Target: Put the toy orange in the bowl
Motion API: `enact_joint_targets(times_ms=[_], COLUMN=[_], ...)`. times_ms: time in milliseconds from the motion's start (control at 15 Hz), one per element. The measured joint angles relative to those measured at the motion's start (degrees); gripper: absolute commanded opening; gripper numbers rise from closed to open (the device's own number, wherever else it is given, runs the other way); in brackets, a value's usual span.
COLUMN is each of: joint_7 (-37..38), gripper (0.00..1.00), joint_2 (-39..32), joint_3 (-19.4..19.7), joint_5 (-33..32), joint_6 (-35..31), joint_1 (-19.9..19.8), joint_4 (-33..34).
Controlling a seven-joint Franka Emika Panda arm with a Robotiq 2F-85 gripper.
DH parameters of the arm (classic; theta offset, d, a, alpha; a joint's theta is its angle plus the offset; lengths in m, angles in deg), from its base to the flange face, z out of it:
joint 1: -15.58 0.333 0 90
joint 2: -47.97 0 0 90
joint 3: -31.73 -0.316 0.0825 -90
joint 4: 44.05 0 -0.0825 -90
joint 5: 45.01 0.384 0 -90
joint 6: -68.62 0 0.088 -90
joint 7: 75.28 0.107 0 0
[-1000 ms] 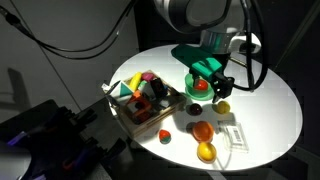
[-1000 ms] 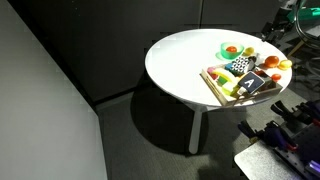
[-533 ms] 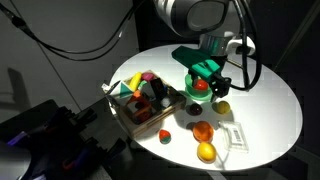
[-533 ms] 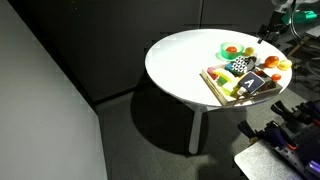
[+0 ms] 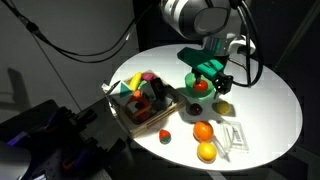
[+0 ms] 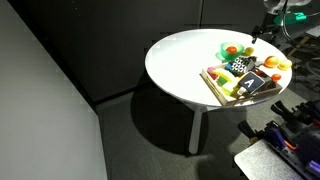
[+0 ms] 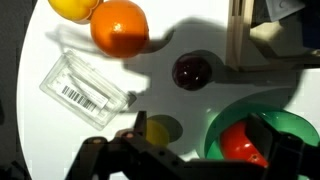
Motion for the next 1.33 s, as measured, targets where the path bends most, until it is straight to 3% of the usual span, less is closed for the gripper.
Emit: enact_joint_targets(times_ms=[1333], joint_7=[0.10], gripper=[1.00], joint_2=[-11.91], joint_3=[-2.28], joint_5=[-0.12], joint_6=[0.09], joint_1=[0.46], joint_4=[13.03])
